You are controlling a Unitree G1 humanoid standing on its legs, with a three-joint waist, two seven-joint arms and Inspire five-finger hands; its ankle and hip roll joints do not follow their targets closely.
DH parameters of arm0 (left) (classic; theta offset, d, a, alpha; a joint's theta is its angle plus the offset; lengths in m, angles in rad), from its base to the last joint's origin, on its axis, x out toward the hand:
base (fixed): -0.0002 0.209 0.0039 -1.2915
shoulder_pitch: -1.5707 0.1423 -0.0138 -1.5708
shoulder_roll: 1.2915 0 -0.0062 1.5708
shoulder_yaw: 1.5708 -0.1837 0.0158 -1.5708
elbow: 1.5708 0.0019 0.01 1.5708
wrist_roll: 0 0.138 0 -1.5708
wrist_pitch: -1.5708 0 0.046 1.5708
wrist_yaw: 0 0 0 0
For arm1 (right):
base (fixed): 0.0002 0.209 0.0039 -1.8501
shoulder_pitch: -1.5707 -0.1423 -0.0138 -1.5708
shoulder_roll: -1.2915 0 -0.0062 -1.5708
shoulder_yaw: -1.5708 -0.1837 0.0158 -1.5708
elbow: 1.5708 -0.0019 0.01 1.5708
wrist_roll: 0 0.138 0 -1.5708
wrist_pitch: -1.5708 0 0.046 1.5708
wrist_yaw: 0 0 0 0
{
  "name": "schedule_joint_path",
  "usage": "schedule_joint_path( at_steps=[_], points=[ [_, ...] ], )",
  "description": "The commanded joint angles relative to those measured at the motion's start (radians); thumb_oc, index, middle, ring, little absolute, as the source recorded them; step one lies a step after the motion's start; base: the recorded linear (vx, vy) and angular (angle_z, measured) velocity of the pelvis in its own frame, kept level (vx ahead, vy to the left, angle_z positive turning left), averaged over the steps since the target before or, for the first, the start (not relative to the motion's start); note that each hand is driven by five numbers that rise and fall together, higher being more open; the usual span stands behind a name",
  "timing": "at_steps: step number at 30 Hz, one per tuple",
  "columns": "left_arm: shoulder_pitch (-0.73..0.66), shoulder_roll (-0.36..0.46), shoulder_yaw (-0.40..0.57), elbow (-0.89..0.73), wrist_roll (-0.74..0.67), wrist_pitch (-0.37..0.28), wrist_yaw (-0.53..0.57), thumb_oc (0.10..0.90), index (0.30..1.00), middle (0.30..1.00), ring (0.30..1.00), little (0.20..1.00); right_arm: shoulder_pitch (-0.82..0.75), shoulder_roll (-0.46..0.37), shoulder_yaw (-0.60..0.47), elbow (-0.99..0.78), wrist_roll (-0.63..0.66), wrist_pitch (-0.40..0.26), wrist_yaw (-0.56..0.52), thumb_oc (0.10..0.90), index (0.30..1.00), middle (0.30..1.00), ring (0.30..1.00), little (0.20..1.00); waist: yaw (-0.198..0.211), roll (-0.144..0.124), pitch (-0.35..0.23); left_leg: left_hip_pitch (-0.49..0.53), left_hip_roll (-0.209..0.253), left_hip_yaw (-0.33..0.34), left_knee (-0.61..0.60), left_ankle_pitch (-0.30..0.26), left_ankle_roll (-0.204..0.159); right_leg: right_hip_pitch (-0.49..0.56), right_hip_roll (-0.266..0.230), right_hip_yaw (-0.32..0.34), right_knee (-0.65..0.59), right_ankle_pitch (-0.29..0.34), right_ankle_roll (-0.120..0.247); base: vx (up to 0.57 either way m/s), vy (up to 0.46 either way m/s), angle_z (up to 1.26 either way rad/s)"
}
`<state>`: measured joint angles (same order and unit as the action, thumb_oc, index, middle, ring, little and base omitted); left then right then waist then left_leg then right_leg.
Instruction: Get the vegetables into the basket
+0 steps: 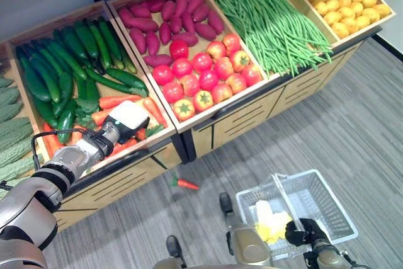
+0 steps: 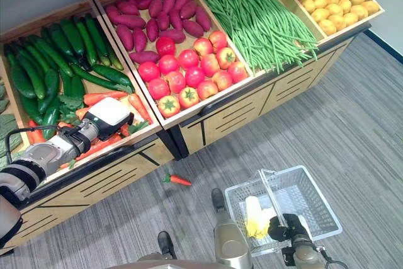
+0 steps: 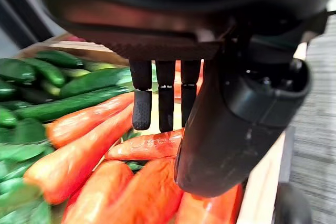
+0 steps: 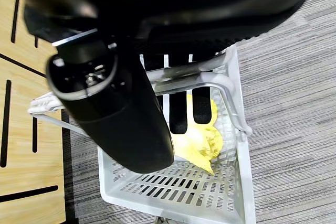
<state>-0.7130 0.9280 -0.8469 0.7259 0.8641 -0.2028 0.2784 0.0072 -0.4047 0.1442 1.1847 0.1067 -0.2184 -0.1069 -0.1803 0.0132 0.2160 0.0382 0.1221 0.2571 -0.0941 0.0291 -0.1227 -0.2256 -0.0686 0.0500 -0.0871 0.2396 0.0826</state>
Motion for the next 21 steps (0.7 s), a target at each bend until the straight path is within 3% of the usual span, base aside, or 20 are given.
schedule_joint_path(
  at_steps=[1,2,6,10,12,21],
  points=[
    [-0.031,0.080,0.079,-0.028,-0.006,0.038,0.030,0.400,0.300,0.300,0.300,0.300,0.004,-0.043,0.015,-0.029,0.011,-0.044,-0.013,0.400,0.300,0.300,0.300,0.300,-0.004,-0.044,-0.042,0.008,0.029,-0.036,0.007,-0.038,-0.008,0.057,-0.114,0.024,0.010,-0.085,0.136,-0.02,0.017,0.04],
    [-0.028,0.068,0.080,0.024,0.001,0.042,0.047,0.400,0.300,0.300,0.300,0.300,0.002,-0.040,0.023,-0.027,0.007,-0.044,-0.012,0.400,0.300,0.300,0.300,0.300,-0.008,-0.045,-0.043,0.009,0.029,-0.035,0.007,-0.037,-0.008,0.057,-0.113,0.025,0.010,-0.085,0.135,0.00,0.000,0.00],
    [-0.034,0.072,0.098,-0.027,-0.004,0.050,0.051,0.400,0.300,0.300,0.300,0.300,0.007,-0.038,0.017,-0.031,0.009,-0.043,-0.011,0.400,0.300,0.300,0.300,0.300,-0.002,-0.046,-0.044,0.012,0.027,-0.038,0.007,-0.040,-0.006,0.062,-0.116,0.023,0.010,-0.086,0.135,0.00,0.000,0.00],
    [-0.022,0.044,0.178,-0.007,-0.030,0.079,0.162,0.400,0.300,0.300,0.300,0.300,0.019,-0.025,0.027,-0.023,0.002,-0.051,-0.011,0.400,0.300,0.300,0.300,0.300,-0.003,-0.053,-0.056,0.020,0.025,-0.038,0.007,-0.040,-0.007,0.071,-0.116,0.023,0.011,-0.088,0.134,0.00,0.000,0.00],
    [-0.015,0.037,0.274,-0.128,-0.084,0.084,0.212,0.400,0.300,0.300,0.300,0.300,0.029,-0.009,0.019,-0.009,0.009,-0.048,-0.012,0.400,0.300,0.300,0.300,0.300,0.006,-0.061,-0.065,0.022,0.026,-0.044,0.007,-0.042,-0.007,0.077,-0.118,0.017,0.010,-0.091,0.133,0.01,-0.007,0.02],
    [0.027,-0.017,0.452,-0.237,-0.202,0.102,0.309,0.400,0.300,0.300,0.300,0.300,0.028,0.014,0.036,0.007,0.010,-0.035,-0.015,0.400,0.300,0.300,0.300,0.300,0.007,-0.076,-0.087,0.032,0.028,-0.045,0.007,-0.046,-0.008,0.090,-0.118,0.014,0.008,-0.096,0.129,0.00,-0.004,0.02]
  ],
)
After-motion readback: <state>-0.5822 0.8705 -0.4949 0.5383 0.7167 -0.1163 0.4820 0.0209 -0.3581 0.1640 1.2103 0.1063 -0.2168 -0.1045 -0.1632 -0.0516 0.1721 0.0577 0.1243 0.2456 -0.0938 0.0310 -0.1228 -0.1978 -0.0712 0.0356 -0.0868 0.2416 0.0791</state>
